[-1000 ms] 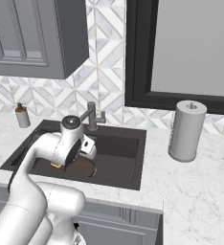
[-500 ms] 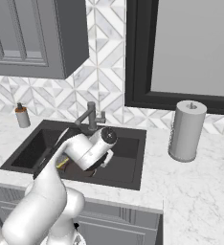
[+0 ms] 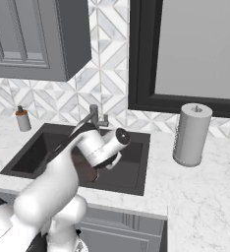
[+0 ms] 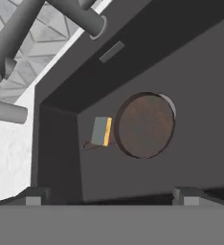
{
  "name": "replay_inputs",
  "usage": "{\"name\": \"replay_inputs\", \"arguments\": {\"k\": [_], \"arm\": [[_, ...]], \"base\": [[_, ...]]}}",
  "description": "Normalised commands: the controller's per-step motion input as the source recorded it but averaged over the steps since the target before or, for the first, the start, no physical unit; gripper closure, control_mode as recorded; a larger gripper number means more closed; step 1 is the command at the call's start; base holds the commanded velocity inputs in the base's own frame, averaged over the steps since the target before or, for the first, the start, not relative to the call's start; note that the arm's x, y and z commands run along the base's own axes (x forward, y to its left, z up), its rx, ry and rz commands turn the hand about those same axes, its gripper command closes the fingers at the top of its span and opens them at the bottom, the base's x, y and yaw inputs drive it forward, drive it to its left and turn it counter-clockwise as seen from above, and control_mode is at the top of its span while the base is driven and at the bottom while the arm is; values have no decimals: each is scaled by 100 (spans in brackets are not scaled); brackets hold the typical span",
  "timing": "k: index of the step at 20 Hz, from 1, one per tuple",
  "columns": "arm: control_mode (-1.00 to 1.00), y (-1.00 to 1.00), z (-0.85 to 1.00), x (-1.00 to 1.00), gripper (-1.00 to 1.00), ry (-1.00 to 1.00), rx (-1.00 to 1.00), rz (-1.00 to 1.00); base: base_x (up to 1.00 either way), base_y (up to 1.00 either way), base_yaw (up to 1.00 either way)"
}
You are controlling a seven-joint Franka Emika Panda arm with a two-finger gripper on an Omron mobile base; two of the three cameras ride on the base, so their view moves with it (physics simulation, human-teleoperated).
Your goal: Pick the pan and sponge and place them into the sink. Then turn on the water.
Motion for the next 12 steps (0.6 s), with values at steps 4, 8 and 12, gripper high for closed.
{"name": "replay_inputs", "arguments": {"k": [4,8,12], "arm": [[-100,4,0,50,-100,0,3,0],[-100,0,0,53,-100,0,6,0],[-100,13,0,42,-100,-1,1,0]], "base": [[0,0,0],[0,0,0],[0,0,0]]}}
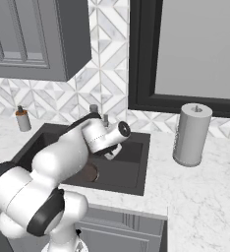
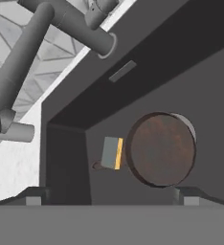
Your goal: Pick the pan and sponge and place them into the sink. Then turn on the water.
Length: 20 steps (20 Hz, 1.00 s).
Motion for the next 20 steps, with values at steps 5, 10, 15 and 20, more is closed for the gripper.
{"name": "replay_inputs", "arguments": {"k": [5,10,15,20], "arm": [[-100,3,0,57,-100,-5,0,-6],[-100,0,0,50,-100,-5,0,-9],[-100,0,0,26,-100,-10,1,-3],[-100,0,0,11,-100,-9,6,0]], "base": [[0,0,0],[0,0,0],[0,0,0],[0,0,0]]}}
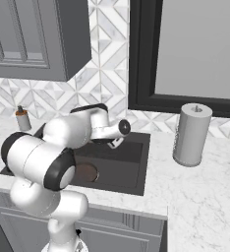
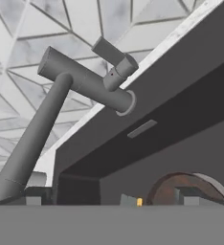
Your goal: Pick the pan and sponge and place them into the sink. Then turn on the water.
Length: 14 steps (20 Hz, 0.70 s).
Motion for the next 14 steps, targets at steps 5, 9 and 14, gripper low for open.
{"name": "replay_inputs", "arguments": {"k": [5,9,14], "arm": [[-100,2,4,25,-100,-5,1,0],[-100,3,3,29,-100,0,0,0],[-100,0,0,36,-100,0,0,0]], "base": [[0,0,0],[0,0,0],[0,0,0]]}}
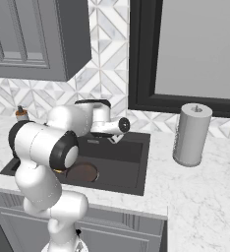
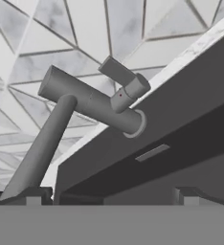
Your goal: Pick the pan and sponge and place them into the sink. Then turn on the water.
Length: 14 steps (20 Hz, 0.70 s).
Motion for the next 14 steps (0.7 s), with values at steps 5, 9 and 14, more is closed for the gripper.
{"name": "replay_inputs", "arguments": {"k": [5,9,14], "arm": [[-100,0,0,30,-100,2,0,0],[-100,7,0,29,-100,1,0,0],[-100,0,-2,35,-100,1,0,0]], "base": [[0,0,0],[0,0,0],[0,0,0]]}}
